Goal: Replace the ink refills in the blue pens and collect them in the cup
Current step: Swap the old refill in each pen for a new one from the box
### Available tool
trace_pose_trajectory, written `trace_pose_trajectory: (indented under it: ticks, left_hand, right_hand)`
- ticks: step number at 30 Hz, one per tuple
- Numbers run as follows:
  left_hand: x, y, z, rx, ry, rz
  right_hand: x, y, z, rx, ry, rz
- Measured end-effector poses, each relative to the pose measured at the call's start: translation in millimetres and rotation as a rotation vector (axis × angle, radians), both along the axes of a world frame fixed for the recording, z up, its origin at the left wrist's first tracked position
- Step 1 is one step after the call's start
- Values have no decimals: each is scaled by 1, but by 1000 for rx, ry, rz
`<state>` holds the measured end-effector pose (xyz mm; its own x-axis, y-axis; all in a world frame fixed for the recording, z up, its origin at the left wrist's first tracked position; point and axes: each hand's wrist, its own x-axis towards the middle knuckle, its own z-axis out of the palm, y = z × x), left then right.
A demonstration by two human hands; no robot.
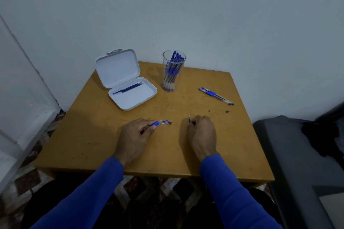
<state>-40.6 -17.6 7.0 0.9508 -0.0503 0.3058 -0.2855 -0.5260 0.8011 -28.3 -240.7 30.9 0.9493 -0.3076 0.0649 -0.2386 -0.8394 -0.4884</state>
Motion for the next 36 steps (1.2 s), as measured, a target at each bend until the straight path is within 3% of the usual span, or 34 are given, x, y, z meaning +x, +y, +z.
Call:
trace_pose_trajectory:
  ticks: [15, 27, 36]
  left_hand:
    - [-1, -1, 4, -41, -7, 3]
    - [21, 44, 24, -106, -146, 141]
    - [37, 107, 26, 81, -130, 311]
  right_hand:
    - [0, 5, 9, -11, -18, 20]
    - [42, 79, 41, -206, -131, 381]
    - [103, 164, 50, -314, -33, 655]
